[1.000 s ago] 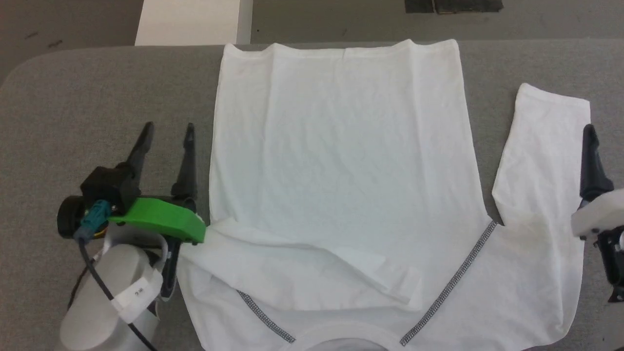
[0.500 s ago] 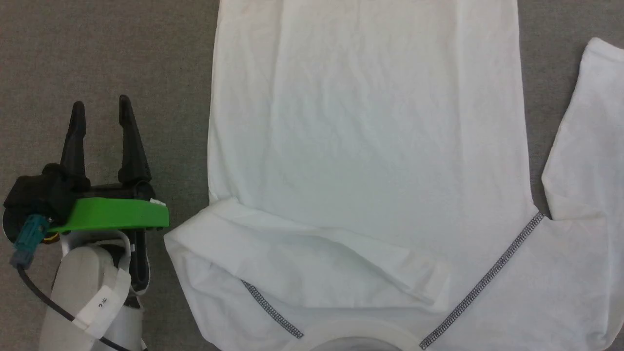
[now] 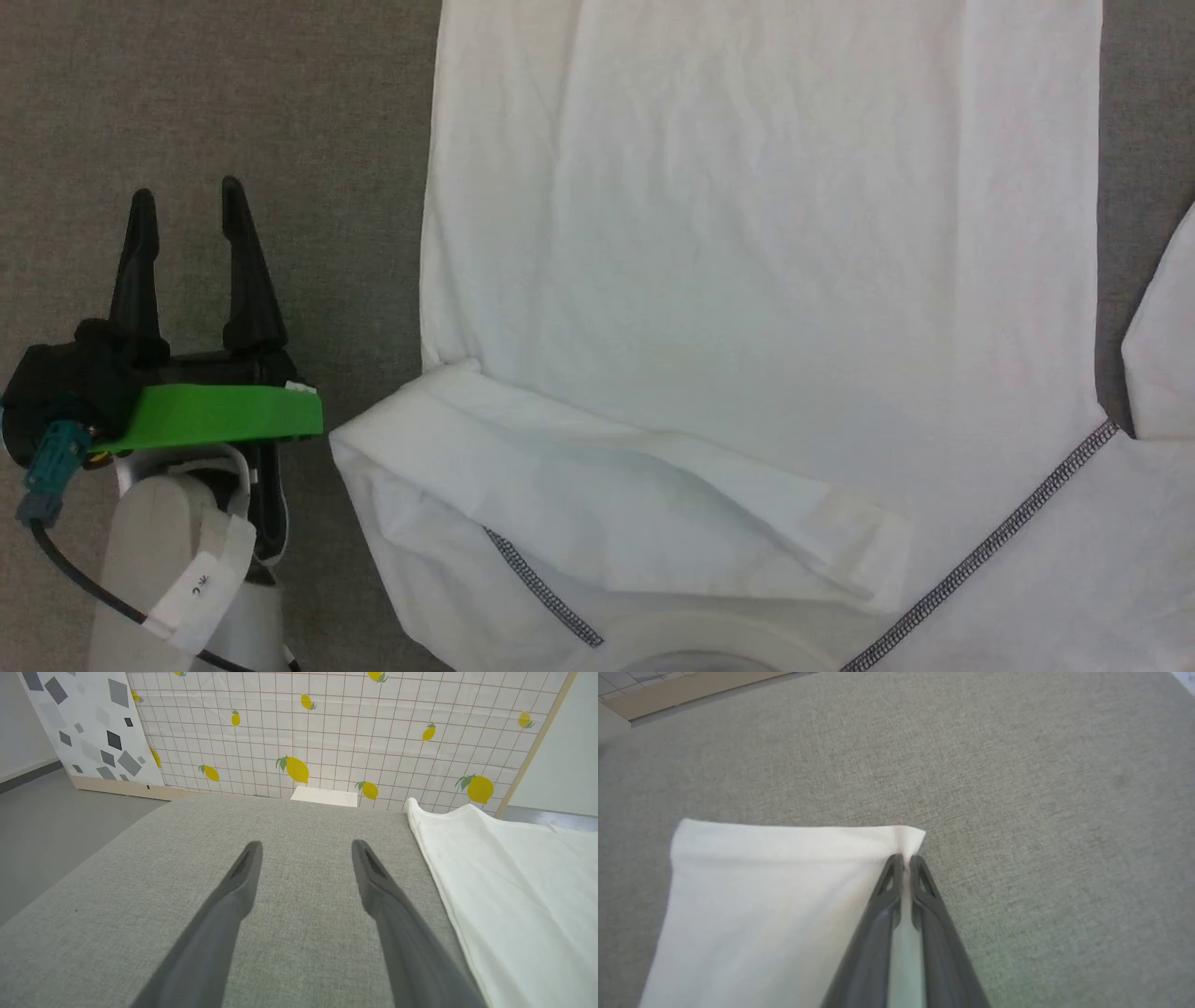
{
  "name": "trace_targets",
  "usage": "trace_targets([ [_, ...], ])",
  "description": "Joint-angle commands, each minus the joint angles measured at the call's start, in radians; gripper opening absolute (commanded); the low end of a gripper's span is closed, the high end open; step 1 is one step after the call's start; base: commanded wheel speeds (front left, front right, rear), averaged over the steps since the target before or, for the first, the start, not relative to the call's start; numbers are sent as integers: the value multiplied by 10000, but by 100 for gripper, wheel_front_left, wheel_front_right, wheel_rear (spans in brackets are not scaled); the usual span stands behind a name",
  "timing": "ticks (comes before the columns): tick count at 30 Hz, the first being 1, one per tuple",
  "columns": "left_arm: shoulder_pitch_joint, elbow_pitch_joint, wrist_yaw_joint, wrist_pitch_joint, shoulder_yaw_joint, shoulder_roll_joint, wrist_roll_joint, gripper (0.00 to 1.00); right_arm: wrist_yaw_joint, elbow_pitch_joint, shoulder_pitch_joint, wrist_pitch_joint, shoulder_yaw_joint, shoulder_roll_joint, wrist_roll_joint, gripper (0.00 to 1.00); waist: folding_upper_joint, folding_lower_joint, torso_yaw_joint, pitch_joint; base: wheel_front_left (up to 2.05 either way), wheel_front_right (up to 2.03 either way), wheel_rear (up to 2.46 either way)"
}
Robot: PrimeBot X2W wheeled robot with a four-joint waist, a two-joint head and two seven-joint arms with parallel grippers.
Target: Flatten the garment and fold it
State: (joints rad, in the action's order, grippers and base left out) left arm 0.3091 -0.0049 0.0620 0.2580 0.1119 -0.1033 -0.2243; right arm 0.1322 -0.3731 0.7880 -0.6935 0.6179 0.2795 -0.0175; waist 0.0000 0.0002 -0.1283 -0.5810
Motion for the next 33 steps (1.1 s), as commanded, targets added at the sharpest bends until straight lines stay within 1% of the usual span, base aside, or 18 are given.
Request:
trace_targets([
  [1, -4, 33, 95, 37, 73, 86, 95, 100, -15, -57, -327, -116, 21, -125, -53, 0, 0, -2, 38, 115, 0, 0, 0],
  [4, -104, 106, 164, 37, 193, 172, 210, 100, -15, 302, -557, 267, 110, -40, 79, 0, 0, -2, 114, 369, 0, 0, 0],
  [8, -323, 226, 253, 37, 251, 274, 333, 100, -15, 864, -1218, 1063, 240, 134, 254, 0, 0, -2, 270, 914, 0, 0, 0],
  [12, -619, 369, 313, 37, 305, 351, 423, 100, -15, 1562, -2260, 1708, 671, 322, 271, 0, 0, -2, 464, 1640, 0, 0, 0],
  [16, -992, 487, 362, 37, 419, 383, 529, 100, -15, 2402, -3531, 2037, 1072, 422, 269, 0, 0, -2, 724, 2368, 0, 0, 0],
  [20, -1389, 482, 406, 37, 540, 373, 650, 100, -15, 3454, -4601, 2063, 1383, 293, 360, 0, 0, -2, 976, 2897, 0, 0, 0],
  [25, -1798, 399, 449, 37, 649, 342, 735, 100, -15, 4970, -5642, 1940, 1391, 21, 773, 0, 0, -2, 1232, 3347, 0, 0, 0],
  [29, -1998, 344, 471, 37, 681, 334, 772, 100, -15, 6488, -6381, 1625, 1096, -312, 1022, 0, 0, -2, 1319, 3557, 0, 0, 0],
  [33, -2089, 370, 501, 38, 617, 348, 747, 100, -15, 8320, -7051, 1120, 417, -890, 1305, 0, 0, -2, 1295, 3749, 0, 0, 0],
])
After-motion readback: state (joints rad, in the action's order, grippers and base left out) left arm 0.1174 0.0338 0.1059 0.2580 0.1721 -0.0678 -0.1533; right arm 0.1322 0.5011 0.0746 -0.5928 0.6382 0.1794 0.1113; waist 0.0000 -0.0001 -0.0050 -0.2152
